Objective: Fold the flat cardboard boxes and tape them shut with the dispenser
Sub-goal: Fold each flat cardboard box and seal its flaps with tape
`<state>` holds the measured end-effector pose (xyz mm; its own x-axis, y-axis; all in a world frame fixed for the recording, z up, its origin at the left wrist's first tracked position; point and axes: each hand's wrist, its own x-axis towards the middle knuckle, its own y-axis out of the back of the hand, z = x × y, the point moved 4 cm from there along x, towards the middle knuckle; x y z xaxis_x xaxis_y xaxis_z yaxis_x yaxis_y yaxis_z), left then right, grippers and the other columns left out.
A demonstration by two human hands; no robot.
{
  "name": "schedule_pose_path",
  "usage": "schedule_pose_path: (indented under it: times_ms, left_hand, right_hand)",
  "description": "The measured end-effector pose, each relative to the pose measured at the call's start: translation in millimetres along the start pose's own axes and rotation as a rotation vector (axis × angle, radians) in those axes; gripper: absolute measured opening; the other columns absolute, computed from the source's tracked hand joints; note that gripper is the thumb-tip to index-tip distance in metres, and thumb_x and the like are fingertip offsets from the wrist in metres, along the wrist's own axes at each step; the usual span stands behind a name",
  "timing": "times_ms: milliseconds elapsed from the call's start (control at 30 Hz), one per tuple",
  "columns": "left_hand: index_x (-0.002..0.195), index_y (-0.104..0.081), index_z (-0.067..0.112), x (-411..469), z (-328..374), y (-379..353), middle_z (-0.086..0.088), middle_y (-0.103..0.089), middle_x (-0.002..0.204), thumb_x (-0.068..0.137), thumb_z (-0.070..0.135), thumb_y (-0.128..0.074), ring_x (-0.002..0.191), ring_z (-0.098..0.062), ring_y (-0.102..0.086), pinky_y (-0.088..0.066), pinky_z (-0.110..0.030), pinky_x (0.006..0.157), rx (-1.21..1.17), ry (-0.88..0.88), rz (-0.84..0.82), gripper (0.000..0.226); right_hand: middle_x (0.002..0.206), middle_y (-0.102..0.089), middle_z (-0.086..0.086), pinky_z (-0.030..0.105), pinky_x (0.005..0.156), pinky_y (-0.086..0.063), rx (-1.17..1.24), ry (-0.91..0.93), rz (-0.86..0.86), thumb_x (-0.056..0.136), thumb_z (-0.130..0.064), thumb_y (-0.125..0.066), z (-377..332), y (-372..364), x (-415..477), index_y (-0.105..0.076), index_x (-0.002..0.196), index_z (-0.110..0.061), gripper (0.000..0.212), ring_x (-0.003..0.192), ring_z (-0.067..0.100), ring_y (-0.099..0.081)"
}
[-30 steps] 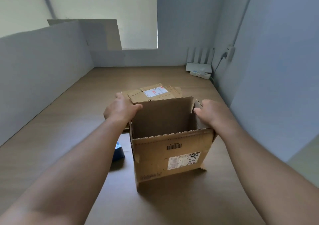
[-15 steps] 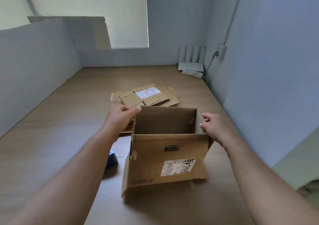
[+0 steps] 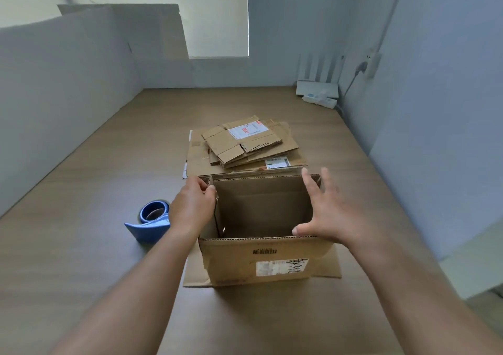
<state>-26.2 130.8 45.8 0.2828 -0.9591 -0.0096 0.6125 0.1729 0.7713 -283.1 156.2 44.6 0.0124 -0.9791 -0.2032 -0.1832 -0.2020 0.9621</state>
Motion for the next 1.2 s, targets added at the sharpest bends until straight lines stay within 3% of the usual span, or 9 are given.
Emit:
schedule_pose_path:
  times_ms: [167,300,467,600,700,767,867,1000,1200]
  left_hand:
    - [0.107,-0.052,0.015,-7.0,3.2,5.4,-0.005,-0.062,0.101,0.097,0.036,-0.050,0.087,-0.020,-0.052,-0.038,-0.032,0.069,0.033,-0.005,0.013,0.023]
    - [0.134,-0.042,0.017,-24.7,-1.8,6.8,-0.006,-0.056,0.128,0.086,0.043,-0.065,0.111,-0.023,-0.055,-0.050,-0.038,0.085,0.025,0.023,-0.157,0.059]
    - [0.149,-0.021,0.020,-59.4,-15.6,1.9,-0.006,-0.034,0.152,0.078,0.051,-0.072,0.136,-0.025,-0.039,-0.042,-0.043,0.103,-0.068,0.116,-0.225,0.092]
    - [0.131,-0.039,0.019,-85.4,-22.2,0.7,-0.001,-0.050,0.129,0.079,0.036,-0.074,0.113,-0.016,-0.049,-0.045,-0.033,0.093,-0.210,0.087,-0.076,0.065]
    - [0.120,-0.044,0.030,-91.7,-30.5,0.0,0.017,-0.059,0.108,0.080,0.022,-0.070,0.110,-0.010,-0.056,-0.049,-0.036,0.095,-0.328,0.065,-0.191,0.049]
    - [0.126,-0.044,0.034,-95.7,-30.6,1.2,0.024,-0.058,0.111,0.082,0.019,-0.066,0.114,-0.007,-0.055,-0.046,-0.032,0.099,-0.364,0.000,-0.262,0.051]
    - [0.125,-0.038,0.041,-103.0,-24.7,2.9,0.027,-0.045,0.113,0.087,0.026,-0.066,0.110,0.001,-0.046,-0.040,-0.022,0.096,-0.272,-0.144,-0.198,0.050]
    - [0.136,-0.039,0.033,-102.6,-27.1,0.0,0.021,-0.041,0.116,0.085,0.022,-0.064,0.114,-0.003,-0.045,-0.043,-0.028,0.100,-0.260,-0.181,-0.098,0.058]
    - [0.135,-0.051,0.029,-103.5,-27.4,-5.3,0.015,-0.042,0.123,0.097,0.032,-0.048,0.116,0.000,-0.041,-0.037,-0.014,0.093,-0.062,-0.317,-0.155,0.039]
  right_hand:
    - [0.156,-0.008,0.004,0.045,0.111,-0.029,-0.058,0.075,0.078,0.078,-0.053,-0.067,-5.8,12.4,3.3,-0.035,0.141,-0.039,0.072,0.142,0.027,-0.013]
    - [0.143,-0.023,0.004,0.043,0.106,-0.037,-0.026,0.051,0.098,0.083,-0.053,-0.061,-3.4,21.0,19.8,-0.038,0.142,-0.040,0.065,0.135,0.023,-0.019]
    - [0.143,-0.023,0.007,0.043,0.103,-0.039,0.031,-0.031,0.112,0.089,-0.054,-0.055,-3.1,26.6,46.3,-0.026,0.146,-0.043,0.065,0.132,0.027,-0.026]
    - [0.136,-0.029,0.007,0.039,0.096,-0.043,0.136,-0.012,0.089,0.096,-0.045,-0.046,-11.5,7.3,51.5,-0.022,0.148,-0.041,0.057,0.121,0.024,-0.040]
    - [0.133,-0.030,0.009,0.040,0.094,-0.044,0.143,-0.036,0.141,0.099,-0.041,-0.041,-17.9,4.0,53.9,-0.022,0.148,-0.038,0.053,0.116,0.026,-0.046]
    - [0.133,-0.029,0.010,0.038,0.091,-0.044,0.119,-0.057,0.170,0.098,-0.038,-0.043,-22.1,3.0,54.5,-0.018,0.150,-0.037,0.057,0.114,0.027,-0.047]
    - [0.139,-0.025,0.014,0.037,0.089,-0.046,0.068,-0.073,0.235,0.094,-0.038,-0.051,-30.3,-0.3,52.3,-0.013,0.151,-0.033,0.068,0.115,0.030,-0.049]
    - [0.125,-0.038,0.011,0.036,0.082,-0.045,0.080,-0.102,0.328,0.089,-0.055,-0.053,-34.3,3.4,53.8,-0.047,0.129,-0.024,0.050,0.108,0.029,-0.052]
    - [0.121,-0.043,0.007,0.034,0.078,-0.040,0.068,-0.198,0.228,0.088,-0.061,-0.051,-38.2,16.2,78.5,-0.054,0.123,-0.026,0.050,0.105,0.027,-0.053]
